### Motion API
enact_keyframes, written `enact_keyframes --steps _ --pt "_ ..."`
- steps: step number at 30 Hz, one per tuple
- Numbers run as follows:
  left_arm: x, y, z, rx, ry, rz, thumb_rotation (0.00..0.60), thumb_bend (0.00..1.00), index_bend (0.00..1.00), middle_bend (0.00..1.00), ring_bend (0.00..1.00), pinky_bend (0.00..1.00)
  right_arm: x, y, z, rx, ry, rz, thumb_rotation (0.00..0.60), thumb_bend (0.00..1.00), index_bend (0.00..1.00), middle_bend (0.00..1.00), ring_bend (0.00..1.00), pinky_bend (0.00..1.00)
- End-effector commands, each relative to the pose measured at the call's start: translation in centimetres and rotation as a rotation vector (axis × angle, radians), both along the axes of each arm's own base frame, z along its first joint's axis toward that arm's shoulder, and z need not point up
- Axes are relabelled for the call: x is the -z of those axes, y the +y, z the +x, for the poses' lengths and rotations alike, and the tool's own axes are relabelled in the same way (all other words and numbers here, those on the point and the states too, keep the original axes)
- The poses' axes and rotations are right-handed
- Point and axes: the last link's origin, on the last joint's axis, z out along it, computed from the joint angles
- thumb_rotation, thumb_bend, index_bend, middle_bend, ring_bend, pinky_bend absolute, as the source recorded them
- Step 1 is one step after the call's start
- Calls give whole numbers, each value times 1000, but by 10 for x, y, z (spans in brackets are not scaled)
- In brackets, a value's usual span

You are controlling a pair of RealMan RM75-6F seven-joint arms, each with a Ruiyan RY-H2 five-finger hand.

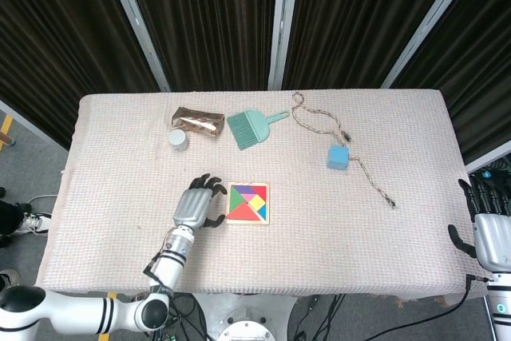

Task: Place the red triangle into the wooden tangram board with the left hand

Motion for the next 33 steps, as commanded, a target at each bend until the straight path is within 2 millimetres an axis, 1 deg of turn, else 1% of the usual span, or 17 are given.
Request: enact_keyframes --steps 1,4,10,15,33 --pt "-2 3 -8 -24 10 3 600 273 409 148 13 99 1 0 0 0 1 2 600 263 0 0 0 0" --pt "-2 2 -15 -26 15 -26 600 284 446 146 13 98 1 -1 0 4 1 3 600 263 0 0 0 0" --pt "3 -4 -21 -5 6 -109 600 300 435 127 6 88 2 -1 -1 6 3 6 600 264 0 0 0 0" --pt "5 -4 -20 15 3 -139 600 301 397 110 0 81 3 -1 -2 11 2 7 600 264 0 0 0 0" --pt "14 -13 -10 57 -33 -184 600 302 400 110 0 86 3 -2 -7 25 -1 5 600 264 0 0 0 0"
